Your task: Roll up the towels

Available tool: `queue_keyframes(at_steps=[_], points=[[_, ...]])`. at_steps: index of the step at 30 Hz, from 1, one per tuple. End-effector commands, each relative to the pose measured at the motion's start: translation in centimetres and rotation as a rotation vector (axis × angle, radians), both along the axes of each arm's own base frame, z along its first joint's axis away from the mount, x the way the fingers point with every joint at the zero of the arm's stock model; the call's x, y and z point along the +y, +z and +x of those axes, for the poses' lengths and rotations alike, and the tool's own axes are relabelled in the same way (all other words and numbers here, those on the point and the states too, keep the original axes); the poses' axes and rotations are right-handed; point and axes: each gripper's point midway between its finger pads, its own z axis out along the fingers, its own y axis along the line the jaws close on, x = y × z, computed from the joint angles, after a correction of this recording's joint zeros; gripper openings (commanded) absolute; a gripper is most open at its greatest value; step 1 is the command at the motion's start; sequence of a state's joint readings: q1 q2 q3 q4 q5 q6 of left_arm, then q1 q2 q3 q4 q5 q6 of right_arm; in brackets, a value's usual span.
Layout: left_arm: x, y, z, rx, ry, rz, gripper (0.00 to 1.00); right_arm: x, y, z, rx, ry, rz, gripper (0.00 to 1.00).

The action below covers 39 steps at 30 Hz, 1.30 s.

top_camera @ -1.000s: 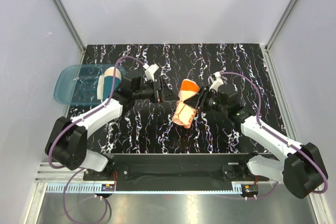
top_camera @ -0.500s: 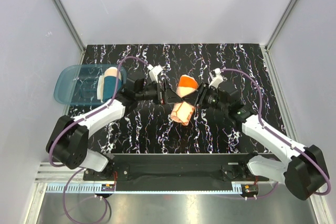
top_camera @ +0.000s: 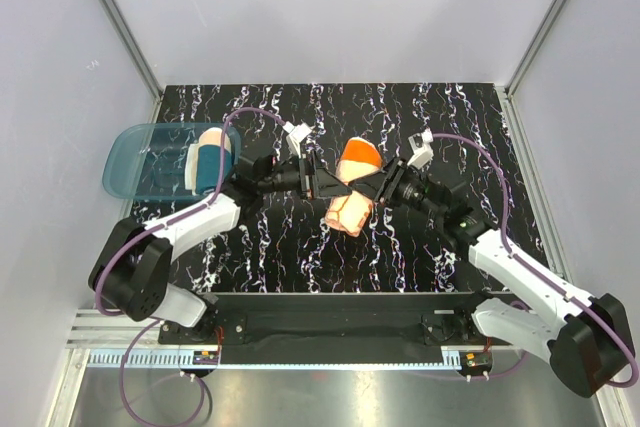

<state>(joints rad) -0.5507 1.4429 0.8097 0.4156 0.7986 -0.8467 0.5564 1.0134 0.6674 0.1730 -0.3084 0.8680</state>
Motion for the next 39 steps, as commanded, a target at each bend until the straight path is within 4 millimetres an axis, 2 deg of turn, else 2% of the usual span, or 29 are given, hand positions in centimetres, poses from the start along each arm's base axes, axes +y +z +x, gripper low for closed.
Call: queue_keyframes(at_steps=[1,5,12,16,17,19,20,23,24,25,26,27,28,30,31,35,39], points=[[0.0,-2.7,-0.6,0.037,-0.024,0.036,0.99,0.5,12.1,-2.4,-0.281,0.087,0.320,0.15],[0.0,-3.1,-1.1,0.052,-0.047,0.035,0.98,0.2,14.3,-3.0,-0.342,0.096,0.355,0.15],[-0.3,-2.6,-3.1,0.073,-0.138,-0.005,0.84,-0.6,16.8,-2.9,-0.435,0.052,0.358,0.15],[-0.7,-2.1,-4.0,0.072,-0.180,-0.044,0.57,-0.5,17.0,-2.7,-0.439,0.052,0.371,0.15],[-0.7,-2.0,-4.0,0.067,-0.180,-0.049,0.42,-0.4,17.0,-2.6,-0.436,0.051,0.372,0.15],[-0.6,-2.1,-4.1,0.075,-0.179,-0.043,0.29,-0.5,16.8,-2.7,-0.434,0.049,0.370,0.15],[-0.6,-2.2,-4.1,0.068,-0.182,-0.039,0.18,-0.5,16.4,-2.6,-0.423,0.046,0.353,0.14],[-0.5,-2.4,-4.1,0.069,-0.176,-0.021,0.02,-0.9,16.4,-2.6,-0.435,0.025,0.323,0.15],[-0.4,-2.4,-3.9,0.062,-0.165,-0.016,0.00,-0.9,15.8,-2.5,-0.416,0.022,0.301,0.15],[-0.4,-2.5,-3.9,0.069,-0.163,-0.008,0.00,-1.2,15.9,-2.6,-0.417,0.012,0.292,0.18],[-0.4,-2.4,-3.8,0.060,-0.160,-0.005,0.00,-1.2,15.2,-2.4,-0.397,0.004,0.264,0.21],[-0.4,-2.3,-3.7,0.056,-0.156,-0.004,0.00,-1.3,15.2,-2.3,-0.392,-0.006,0.253,0.29],[-0.3,-2.4,-3.7,0.064,-0.155,0.002,0.00,-1.4,15.1,-2.4,-0.388,-0.008,0.244,0.48],[-0.3,-2.0,-3.6,0.054,-0.150,-0.002,0.00,-1.7,14.3,-2.2,-0.367,-0.030,0.214,0.65],[-0.2,-1.7,-3.5,0.051,-0.146,-0.005,0.00,-1.9,14.2,-2.3,-0.366,-0.034,0.209,0.80],[0.1,-0.6,-3.2,0.048,-0.138,-0.025,0.00,-2.3,13.5,-2.3,-0.351,-0.054,0.180,0.99],[1.2,1.1,-2.6,0.030,-0.119,-0.052,0.00,-2.8,13.1,-1.8,-0.334,-0.091,0.145,1.00]])
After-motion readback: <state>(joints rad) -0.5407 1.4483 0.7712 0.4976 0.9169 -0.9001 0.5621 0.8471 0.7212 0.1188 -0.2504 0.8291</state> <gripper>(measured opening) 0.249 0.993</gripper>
